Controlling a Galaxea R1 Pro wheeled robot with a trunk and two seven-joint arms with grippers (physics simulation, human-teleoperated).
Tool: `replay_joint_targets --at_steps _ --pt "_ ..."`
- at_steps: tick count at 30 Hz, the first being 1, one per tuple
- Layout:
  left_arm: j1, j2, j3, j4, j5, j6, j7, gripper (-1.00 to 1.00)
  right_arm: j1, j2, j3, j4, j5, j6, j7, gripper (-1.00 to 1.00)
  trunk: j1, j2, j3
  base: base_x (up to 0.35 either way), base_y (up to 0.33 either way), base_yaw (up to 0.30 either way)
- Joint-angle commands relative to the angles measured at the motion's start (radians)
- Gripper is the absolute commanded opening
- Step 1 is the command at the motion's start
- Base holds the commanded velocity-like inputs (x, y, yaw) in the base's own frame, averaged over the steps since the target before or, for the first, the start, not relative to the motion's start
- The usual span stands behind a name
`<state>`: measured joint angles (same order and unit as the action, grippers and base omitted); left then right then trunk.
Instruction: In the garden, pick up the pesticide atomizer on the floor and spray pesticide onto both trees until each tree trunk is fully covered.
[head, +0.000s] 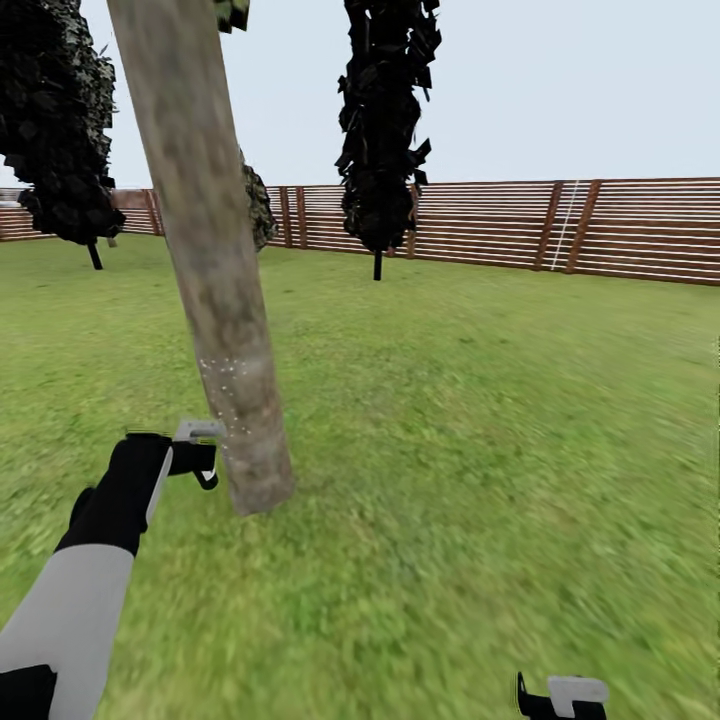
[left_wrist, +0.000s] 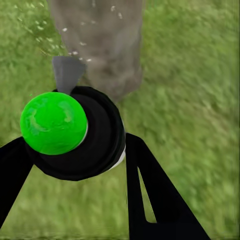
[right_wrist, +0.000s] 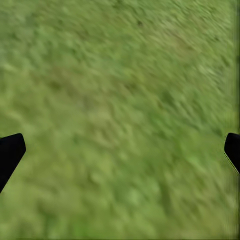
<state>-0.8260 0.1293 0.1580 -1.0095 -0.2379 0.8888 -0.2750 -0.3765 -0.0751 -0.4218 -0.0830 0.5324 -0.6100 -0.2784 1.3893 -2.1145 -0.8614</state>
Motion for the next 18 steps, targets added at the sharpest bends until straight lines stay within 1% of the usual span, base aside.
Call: replay_joint_targets --at_steps 1,3,6,8,9,12,18 --pt "0.008 0.001 0.002 -0.001 -0.01 0.003 -0.004 -1.0 -0.001 0.0 -0.005 0.002 0.011 -0.002 -0.006 1.0 0.0 0.0 -0.001 0.067 -0.275 0.0" --pt "0.043 0.006 0.004 0.0 -0.012 0.001 0.017 -1.0 -0.001 0.0 -0.005 0.002 0.011 -0.002 -0.007 1.0 0.0 0.0 -0.001 0.085 -0.275 0.0" --pt "0.08 0.006 0.001 0.0 -0.011 -0.002 0.048 -1.0 -0.001 0.001 -0.005 0.002 0.011 -0.002 -0.007 1.0 0.0 0.0 -0.001 0.086 -0.275 0.008" --pt "0.113 0.002 -0.001 0.0 -0.01 -0.005 0.055 -1.0 -0.001 0.001 -0.005 0.002 0.011 -0.002 -0.007 1.0 0.0 0.0 -0.001 0.082 -0.275 0.092" --pt "0.121 0.001 0.0 0.001 -0.01 -0.005 0.056 -1.0 -0.001 0.001 -0.005 0.002 0.011 -0.002 -0.007 1.0 0.0 0.0 -0.001 0.081 -0.275 0.153" --pt "0.141 -0.003 0.0 0.023 -0.009 -0.007 0.058 -1.0 -0.001 0.001 -0.005 0.002 0.011 -0.002 -0.008 1.0 0.0 0.0 -0.001 0.081 -0.275 0.232" --pt "0.176 0.007 0.01 0.084 -0.009 -0.022 0.06 -1.0 -0.001 0.002 -0.005 0.002 0.011 -0.002 -0.007 1.0 0.0 0.0 -0.001 0.084 -0.275 0.272"
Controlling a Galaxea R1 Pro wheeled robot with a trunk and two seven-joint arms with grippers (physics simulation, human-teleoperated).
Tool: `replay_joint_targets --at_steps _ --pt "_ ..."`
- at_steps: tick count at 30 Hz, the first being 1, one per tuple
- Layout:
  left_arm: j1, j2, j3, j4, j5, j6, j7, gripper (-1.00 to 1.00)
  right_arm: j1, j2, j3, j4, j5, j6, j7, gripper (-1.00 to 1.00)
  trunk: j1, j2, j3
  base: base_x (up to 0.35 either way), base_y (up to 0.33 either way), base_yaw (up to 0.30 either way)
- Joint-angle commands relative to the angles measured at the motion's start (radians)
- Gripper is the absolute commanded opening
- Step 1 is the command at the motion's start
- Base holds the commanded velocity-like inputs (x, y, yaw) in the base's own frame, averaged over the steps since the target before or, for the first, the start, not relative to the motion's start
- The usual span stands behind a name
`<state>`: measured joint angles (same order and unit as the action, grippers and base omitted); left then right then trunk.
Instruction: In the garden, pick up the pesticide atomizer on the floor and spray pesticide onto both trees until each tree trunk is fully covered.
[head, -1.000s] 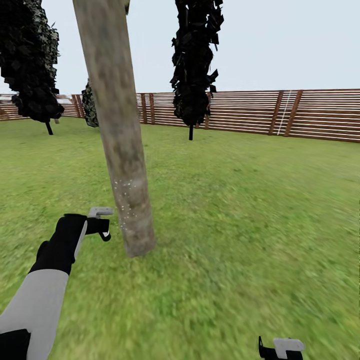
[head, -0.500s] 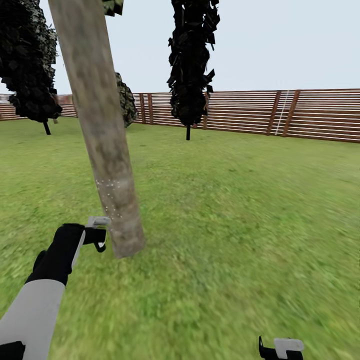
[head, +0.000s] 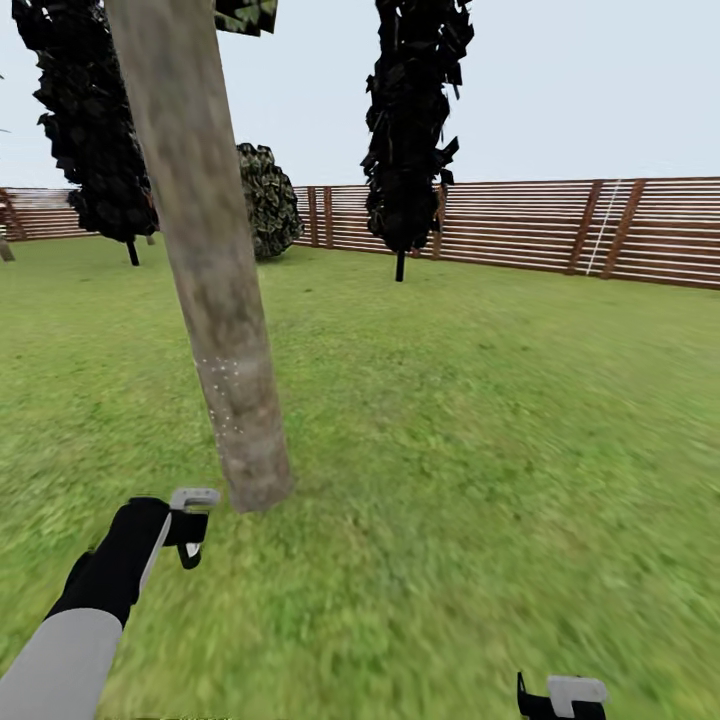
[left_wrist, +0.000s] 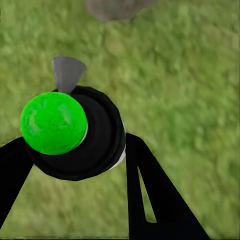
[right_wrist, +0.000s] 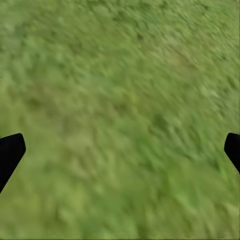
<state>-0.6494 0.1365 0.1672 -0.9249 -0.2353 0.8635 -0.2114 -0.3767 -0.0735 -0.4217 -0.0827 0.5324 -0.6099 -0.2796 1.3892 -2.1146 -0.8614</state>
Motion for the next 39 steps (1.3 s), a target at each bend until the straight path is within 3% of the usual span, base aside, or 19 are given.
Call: replay_joint_targets --at_steps 1,7,12,15,26,39 --pt "0.002 0.0 0.002 0.003 -0.012 0.002 -0.004 -1.0 -0.001 0.0 -0.005 0.001 0.011 -0.002 -0.006 1.0 0.0 0.0 -0.001 0.099 -0.275 0.251" --pt "0.008 0.0 0.003 0.007 -0.013 0.0 0.006 -1.0 -0.001 0.0 -0.005 0.001 0.011 -0.002 -0.006 1.0 0.0 0.0 -0.001 0.124 -0.274 0.06" --pt "0.007 -0.016 -0.003 0.008 -0.006 -0.002 0.099 -1.0 -0.001 0.0 -0.005 0.001 0.011 -0.002 -0.006 1.0 0.0 0.0 -0.001 0.138 -0.272 0.002" --pt "0.007 -0.021 -0.002 0.008 -0.008 -0.026 0.114 -1.0 -0.001 0.0 -0.005 0.001 0.011 -0.002 -0.006 1.0 0.0 0.0 -0.001 0.147 -0.267 0.0" --pt "0.008 -0.01 0.002 0.009 -0.012 -0.044 0.119 -1.0 -0.001 0.001 -0.005 0.001 0.011 -0.002 -0.006 1.0 0.0 0.0 -0.001 0.157 -0.261 0.163" --pt "0.01 -0.02 -0.005 0.009 -0.011 -0.044 0.119 -1.0 -0.001 0.001 -0.005 0.001 0.011 -0.002 -0.006 1.0 0.0 0.0 -0.001 0.189 -0.221 0.273"
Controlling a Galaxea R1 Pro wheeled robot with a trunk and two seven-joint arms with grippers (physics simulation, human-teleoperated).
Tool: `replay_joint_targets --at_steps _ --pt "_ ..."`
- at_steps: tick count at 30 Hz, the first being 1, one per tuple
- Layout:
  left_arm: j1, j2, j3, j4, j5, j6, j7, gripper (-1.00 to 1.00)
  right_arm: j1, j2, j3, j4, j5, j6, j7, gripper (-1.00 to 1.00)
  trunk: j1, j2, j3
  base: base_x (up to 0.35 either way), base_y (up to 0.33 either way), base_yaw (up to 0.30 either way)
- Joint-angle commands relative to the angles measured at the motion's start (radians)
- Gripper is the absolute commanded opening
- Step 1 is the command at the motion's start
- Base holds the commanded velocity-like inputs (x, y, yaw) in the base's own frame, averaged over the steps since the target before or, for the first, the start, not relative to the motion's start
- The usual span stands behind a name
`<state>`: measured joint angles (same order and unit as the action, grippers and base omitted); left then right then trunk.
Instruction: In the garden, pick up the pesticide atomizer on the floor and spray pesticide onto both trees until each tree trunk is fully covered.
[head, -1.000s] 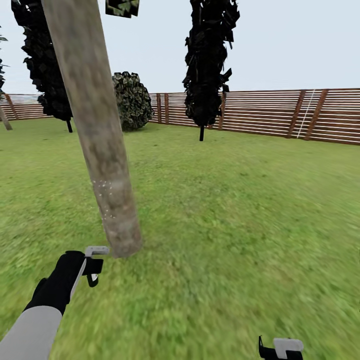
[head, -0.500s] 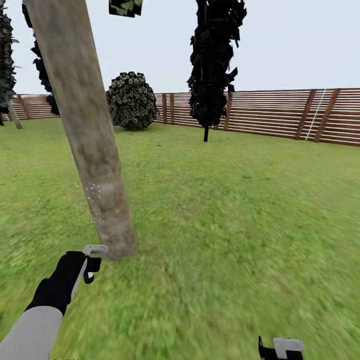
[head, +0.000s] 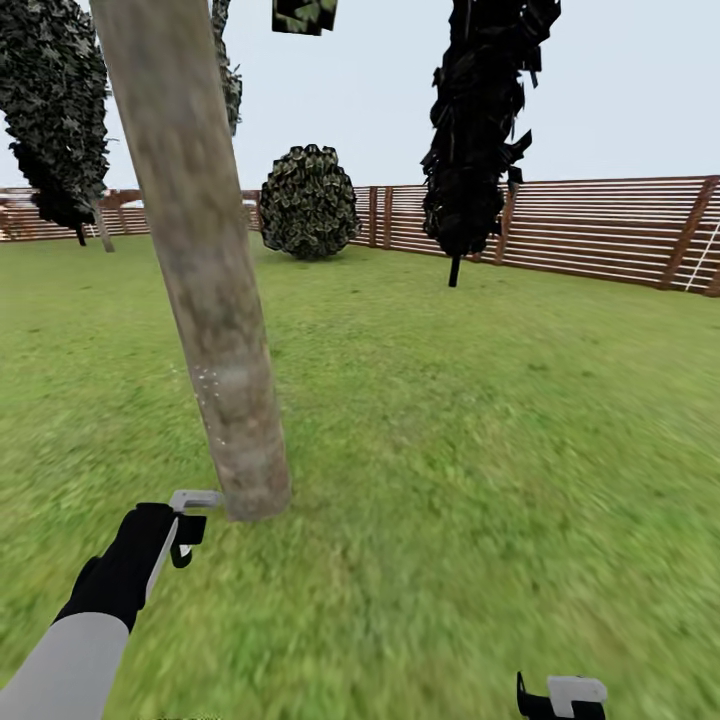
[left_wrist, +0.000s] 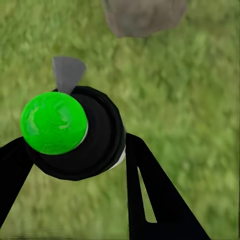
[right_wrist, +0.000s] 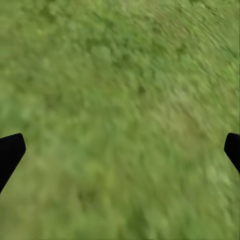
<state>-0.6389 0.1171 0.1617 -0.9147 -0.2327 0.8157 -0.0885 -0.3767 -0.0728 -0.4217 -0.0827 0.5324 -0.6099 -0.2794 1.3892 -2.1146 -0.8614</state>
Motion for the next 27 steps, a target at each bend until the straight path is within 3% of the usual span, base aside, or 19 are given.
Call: replay_joint_targets --at_steps 1,12,18,27 --pt "-0.001 0.0 0.001 -0.001 -0.013 0.004 -0.004 -1.0 -0.001 0.0 -0.005 0.001 0.011 -0.002 -0.006 1.0 0.0 0.0 -0.001 0.039 -0.265 0.126" --pt "-0.001 -0.002 0.002 -0.003 -0.004 0.003 -0.004 -1.0 -0.001 0.0 -0.005 0.001 0.011 -0.002 -0.006 1.0 0.0 0.0 -0.001 0.005 -0.273 0.018" --pt "-0.001 0.0 0.006 -0.003 -0.011 0.003 -0.004 -1.0 -0.001 0.0 -0.005 0.001 0.011 -0.002 -0.006 1.0 0.0 0.0 -0.001 0.039 -0.273 0.223" --pt "-0.001 0.0 0.002 -0.002 -0.014 0.003 -0.004 -1.0 -0.001 0.0 -0.005 0.001 0.011 -0.002 -0.006 1.0 0.0 0.0 -0.001 0.211 -0.208 0.197"
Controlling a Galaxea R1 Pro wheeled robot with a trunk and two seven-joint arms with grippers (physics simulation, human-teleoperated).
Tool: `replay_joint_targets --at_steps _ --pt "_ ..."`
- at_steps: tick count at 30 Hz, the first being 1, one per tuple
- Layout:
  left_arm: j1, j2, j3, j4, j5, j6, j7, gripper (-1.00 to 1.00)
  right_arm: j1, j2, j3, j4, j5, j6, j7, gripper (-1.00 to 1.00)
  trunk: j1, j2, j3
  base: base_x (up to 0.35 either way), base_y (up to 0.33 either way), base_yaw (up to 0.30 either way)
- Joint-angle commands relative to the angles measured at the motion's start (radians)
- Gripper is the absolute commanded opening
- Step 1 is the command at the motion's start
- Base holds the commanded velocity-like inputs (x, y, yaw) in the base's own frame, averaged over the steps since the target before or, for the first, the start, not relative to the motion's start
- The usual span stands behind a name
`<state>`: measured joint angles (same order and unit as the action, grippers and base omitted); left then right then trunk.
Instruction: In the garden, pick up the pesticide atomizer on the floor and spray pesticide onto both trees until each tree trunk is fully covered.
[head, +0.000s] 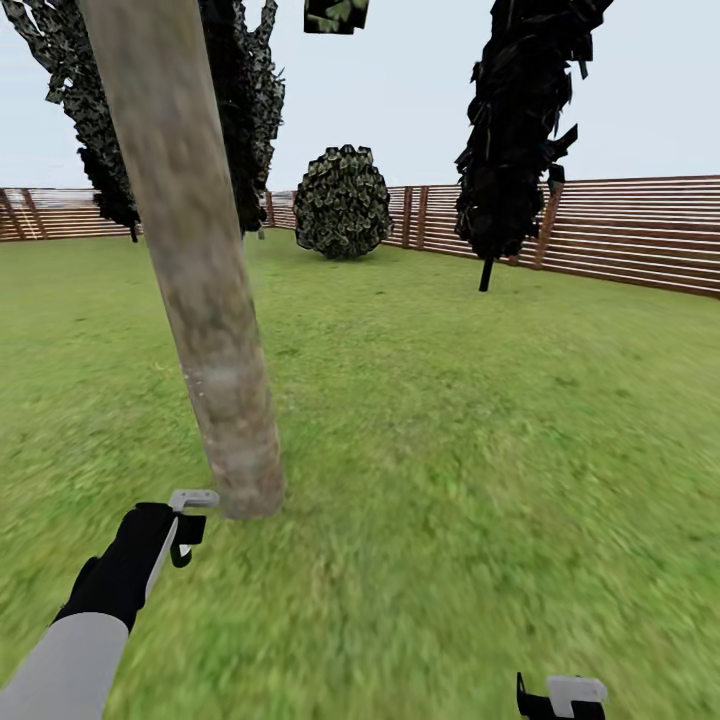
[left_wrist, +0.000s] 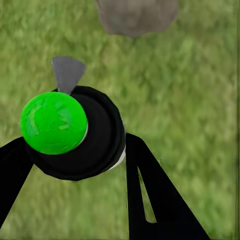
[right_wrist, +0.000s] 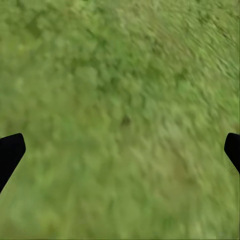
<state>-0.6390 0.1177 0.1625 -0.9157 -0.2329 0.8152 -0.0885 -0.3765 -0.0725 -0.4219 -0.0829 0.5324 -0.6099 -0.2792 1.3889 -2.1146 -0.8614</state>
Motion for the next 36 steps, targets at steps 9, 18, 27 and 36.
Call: replay_joint_targets --at_steps 9,18,27,36 --pt "-0.001 -0.001 0.0 -0.001 -0.014 0.004 -0.003 -1.0 -0.001 0.0 -0.005 0.002 0.011 -0.002 -0.005 1.0 0.0 0.0 -0.001 0.225 -0.19 0.006" --pt "-0.001 0.003 0.005 0.0 -0.015 0.004 -0.002 -1.0 -0.001 0.0 -0.005 0.002 0.011 -0.002 -0.005 1.0 0.0 0.0 -0.001 0.039 -0.266 0.076" --pt "0.037 0.009 0.004 0.002 -0.015 0.003 -0.002 -1.0 -0.001 0.0 -0.004 0.002 0.011 -0.002 -0.005 1.0 0.0 0.0 -0.001 0.177 -0.064 0.273" --pt "0.069 0.002 0.0 0.037 -0.014 -0.015 0.059 -1.0 -0.001 0.0 -0.004 0.002 0.011 -0.002 -0.005 1.0 0.0 0.0 -0.001 0.003 0.0 0.152"
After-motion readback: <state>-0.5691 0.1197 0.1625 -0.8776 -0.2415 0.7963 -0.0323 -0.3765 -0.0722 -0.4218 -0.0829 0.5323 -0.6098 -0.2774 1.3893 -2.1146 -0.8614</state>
